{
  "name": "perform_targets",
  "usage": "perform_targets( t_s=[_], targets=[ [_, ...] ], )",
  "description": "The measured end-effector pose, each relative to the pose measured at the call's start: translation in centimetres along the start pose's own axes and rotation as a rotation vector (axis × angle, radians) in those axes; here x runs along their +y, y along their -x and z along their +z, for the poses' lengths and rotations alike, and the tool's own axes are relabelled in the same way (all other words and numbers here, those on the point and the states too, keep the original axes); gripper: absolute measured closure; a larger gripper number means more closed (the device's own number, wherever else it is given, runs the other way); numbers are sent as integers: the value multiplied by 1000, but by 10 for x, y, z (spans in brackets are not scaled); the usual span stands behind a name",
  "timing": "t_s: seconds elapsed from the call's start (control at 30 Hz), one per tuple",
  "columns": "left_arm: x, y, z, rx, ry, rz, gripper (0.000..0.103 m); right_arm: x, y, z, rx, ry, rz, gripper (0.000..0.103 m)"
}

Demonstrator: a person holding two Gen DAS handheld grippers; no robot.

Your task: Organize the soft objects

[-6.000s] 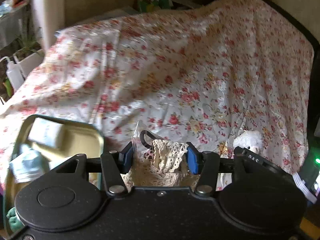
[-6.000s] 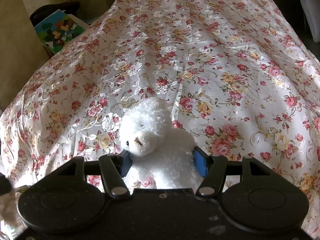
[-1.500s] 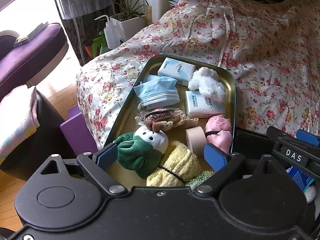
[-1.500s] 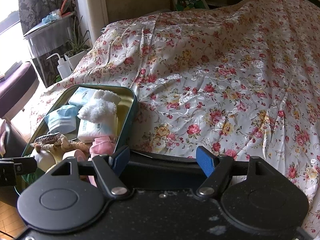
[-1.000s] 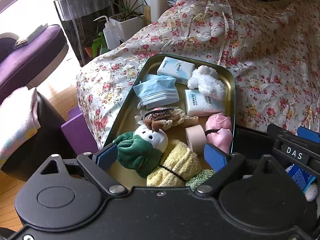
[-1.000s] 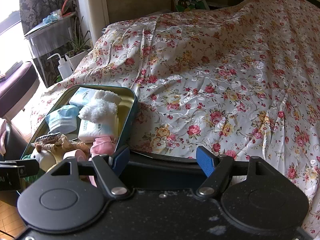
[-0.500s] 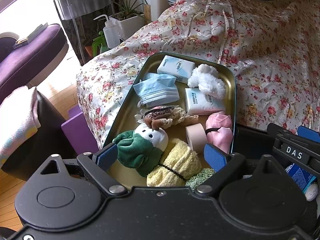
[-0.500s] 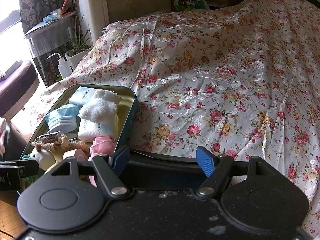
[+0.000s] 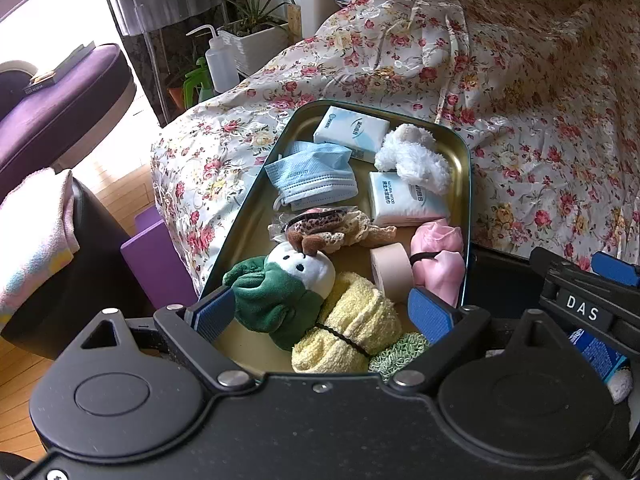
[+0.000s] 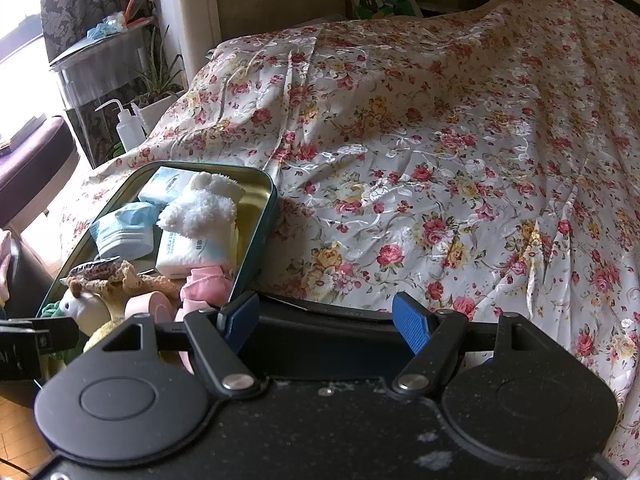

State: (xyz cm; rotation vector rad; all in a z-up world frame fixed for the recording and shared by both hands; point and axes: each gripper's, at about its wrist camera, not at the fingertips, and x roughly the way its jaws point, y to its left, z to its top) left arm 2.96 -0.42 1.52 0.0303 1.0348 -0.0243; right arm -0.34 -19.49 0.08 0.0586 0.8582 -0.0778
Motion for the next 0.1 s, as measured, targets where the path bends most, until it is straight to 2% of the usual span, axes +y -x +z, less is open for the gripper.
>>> perform_targets(
  t_s=[0.1],
  targets=[
    [-1, 1, 0, -2, -8, 0, 12, -1, 0, 0, 1, 0, 0, 30]
  ],
)
